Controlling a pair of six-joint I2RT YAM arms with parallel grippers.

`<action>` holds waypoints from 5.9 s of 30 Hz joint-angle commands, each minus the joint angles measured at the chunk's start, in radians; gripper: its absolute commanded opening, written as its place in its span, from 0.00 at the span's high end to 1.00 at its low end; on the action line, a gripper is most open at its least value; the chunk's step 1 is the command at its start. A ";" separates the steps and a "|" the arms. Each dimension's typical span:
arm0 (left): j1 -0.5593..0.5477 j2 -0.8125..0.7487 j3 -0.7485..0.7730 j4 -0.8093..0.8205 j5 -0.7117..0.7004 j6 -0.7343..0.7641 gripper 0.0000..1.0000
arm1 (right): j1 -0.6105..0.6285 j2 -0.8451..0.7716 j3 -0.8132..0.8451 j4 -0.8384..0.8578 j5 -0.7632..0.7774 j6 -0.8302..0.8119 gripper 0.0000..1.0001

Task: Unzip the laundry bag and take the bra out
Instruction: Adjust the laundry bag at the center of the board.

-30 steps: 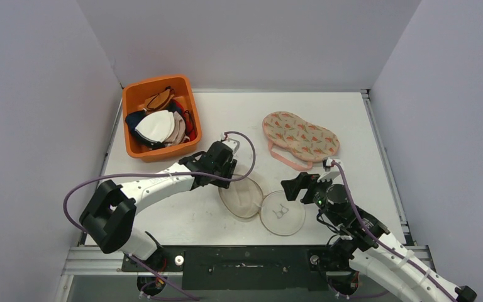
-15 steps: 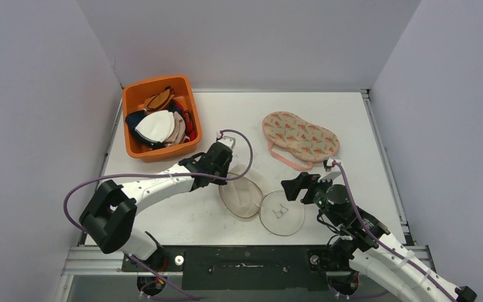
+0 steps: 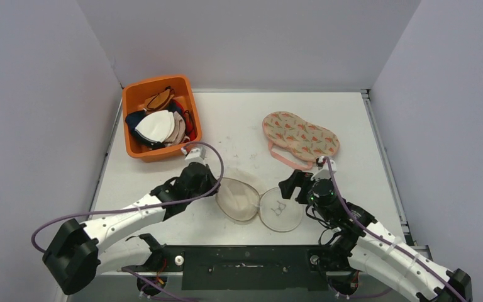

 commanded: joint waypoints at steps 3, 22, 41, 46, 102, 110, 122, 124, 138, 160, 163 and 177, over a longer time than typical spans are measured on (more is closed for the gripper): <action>-0.021 -0.147 -0.129 0.156 -0.017 -0.354 1.00 | -0.004 0.076 -0.025 0.016 0.058 0.078 0.03; -0.020 -0.217 -0.119 -0.043 -0.074 -0.454 1.00 | -0.037 0.376 -0.118 0.062 0.075 0.225 0.31; -0.020 -0.180 -0.017 -0.029 0.005 -0.276 1.00 | 0.067 0.217 0.246 -0.136 0.169 -0.051 0.95; -0.020 -0.154 0.119 -0.120 0.010 -0.178 1.00 | 0.070 0.242 0.471 -0.192 0.092 -0.188 0.95; 0.003 -0.140 0.042 0.028 0.112 -0.206 1.00 | 0.075 0.284 0.538 -0.092 0.028 -0.396 0.95; 0.004 -0.116 0.068 -0.024 0.061 -0.133 0.75 | 0.074 0.270 0.484 -0.084 0.029 -0.397 0.95; -0.012 -0.058 0.201 -0.198 0.003 -0.004 0.26 | 0.074 0.277 0.507 -0.100 0.018 -0.405 0.95; -0.034 -0.024 0.241 -0.238 -0.023 0.005 0.33 | 0.074 0.281 0.510 -0.101 0.016 -0.403 0.95; -0.065 0.099 0.284 -0.294 -0.023 -0.033 1.00 | 0.077 0.324 0.562 -0.118 -0.027 -0.419 0.95; 0.107 -0.026 0.270 -0.160 0.352 -0.183 1.00 | 0.098 0.453 0.872 -0.312 0.156 -0.506 0.95; 0.148 -0.025 0.308 -0.159 0.386 -0.157 1.00 | 0.104 0.470 0.914 -0.331 0.166 -0.514 0.95; 0.143 -0.023 0.164 -0.062 0.391 -0.178 1.00 | 0.132 0.476 0.788 -0.301 0.170 -0.480 0.95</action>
